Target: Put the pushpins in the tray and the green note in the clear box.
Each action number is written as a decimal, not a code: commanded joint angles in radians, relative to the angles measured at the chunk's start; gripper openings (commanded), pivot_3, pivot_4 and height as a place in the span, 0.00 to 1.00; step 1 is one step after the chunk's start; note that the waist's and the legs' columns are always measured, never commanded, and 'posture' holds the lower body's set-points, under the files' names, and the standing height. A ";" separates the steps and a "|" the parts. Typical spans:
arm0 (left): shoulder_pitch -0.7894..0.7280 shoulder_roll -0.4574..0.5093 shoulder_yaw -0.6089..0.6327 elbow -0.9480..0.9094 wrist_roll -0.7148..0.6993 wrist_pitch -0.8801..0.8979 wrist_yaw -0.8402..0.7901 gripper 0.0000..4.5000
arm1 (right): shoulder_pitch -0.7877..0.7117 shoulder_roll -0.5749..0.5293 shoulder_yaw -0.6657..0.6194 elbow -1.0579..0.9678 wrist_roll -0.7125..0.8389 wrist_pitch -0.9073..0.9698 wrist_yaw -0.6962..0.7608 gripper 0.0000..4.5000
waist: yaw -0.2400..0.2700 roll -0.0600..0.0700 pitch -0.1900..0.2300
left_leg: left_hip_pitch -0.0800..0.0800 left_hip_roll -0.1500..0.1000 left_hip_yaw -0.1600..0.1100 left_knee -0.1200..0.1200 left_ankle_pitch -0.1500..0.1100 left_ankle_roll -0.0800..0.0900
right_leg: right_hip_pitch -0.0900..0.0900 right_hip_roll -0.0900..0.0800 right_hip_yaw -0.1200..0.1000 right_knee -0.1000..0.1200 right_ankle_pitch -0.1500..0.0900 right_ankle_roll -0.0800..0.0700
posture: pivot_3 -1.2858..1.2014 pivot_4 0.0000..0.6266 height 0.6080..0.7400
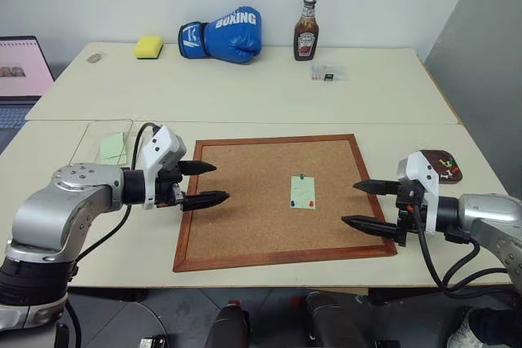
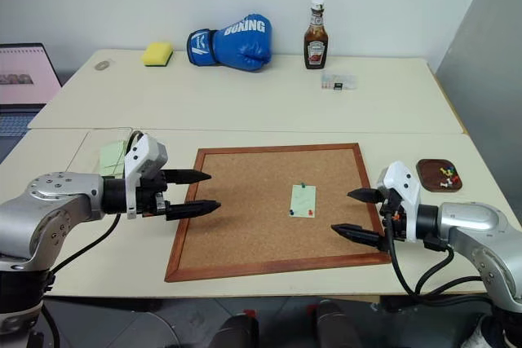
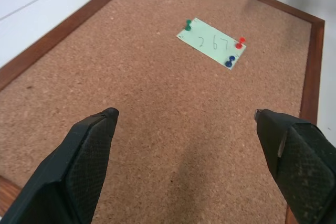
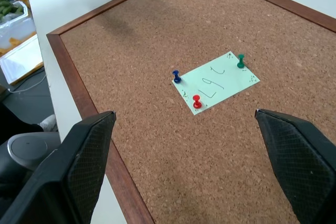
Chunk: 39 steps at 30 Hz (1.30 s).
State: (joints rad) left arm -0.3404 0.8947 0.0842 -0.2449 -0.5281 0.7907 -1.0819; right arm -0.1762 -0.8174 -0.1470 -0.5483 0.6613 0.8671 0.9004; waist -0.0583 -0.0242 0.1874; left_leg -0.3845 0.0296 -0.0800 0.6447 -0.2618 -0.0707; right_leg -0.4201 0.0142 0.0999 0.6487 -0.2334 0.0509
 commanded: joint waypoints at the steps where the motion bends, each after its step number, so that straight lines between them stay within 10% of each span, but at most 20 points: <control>1: -0.027 0.011 -0.001 0.016 0.012 -0.041 -0.009 0.99 | -0.035 0.007 -0.018 -0.011 0.031 0.008 -0.032 1.00 | 0.000 0.000 0.000 | 0.000 0.000 0.000 0.000 0.000 0.000 | 0.000 0.000 0.000 0.000 0.000 0.000 | 0.52 0.24 1.00; 19: -0.074 -0.047 -0.070 0.014 0.021 -0.085 -0.001 0.99 | 0.029 -0.064 -0.044 0.068 0.052 -0.020 0.024 1.00 | 0.002 0.000 0.000 | 0.000 0.000 0.000 0.001 0.000 0.000 | 0.000 0.000 0.000 0.001 0.001 0.001 | 0.52 0.24 1.00; 39: -0.049 -0.274 -0.203 0.087 0.185 -0.323 0.141 0.19 | -0.014 0.153 0.143 0.140 -0.224 -0.265 -0.195 1.00 | 0.000 0.000 0.000 | 0.000 0.000 0.000 0.001 0.000 0.000 | 0.000 0.000 0.001 0.002 0.001 0.002 | 0.52 0.24 1.00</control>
State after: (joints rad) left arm -0.3989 0.6473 -0.0997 -0.1824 -0.3880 0.5289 -0.9729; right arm -0.1581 -0.6961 -0.0189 -0.4092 0.4687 0.6419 0.7441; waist -0.0578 -0.0240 0.1872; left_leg -0.3836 0.0294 -0.0799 0.6455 -0.2617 -0.0708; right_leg -0.4197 0.0145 0.1007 0.6506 -0.2323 0.0525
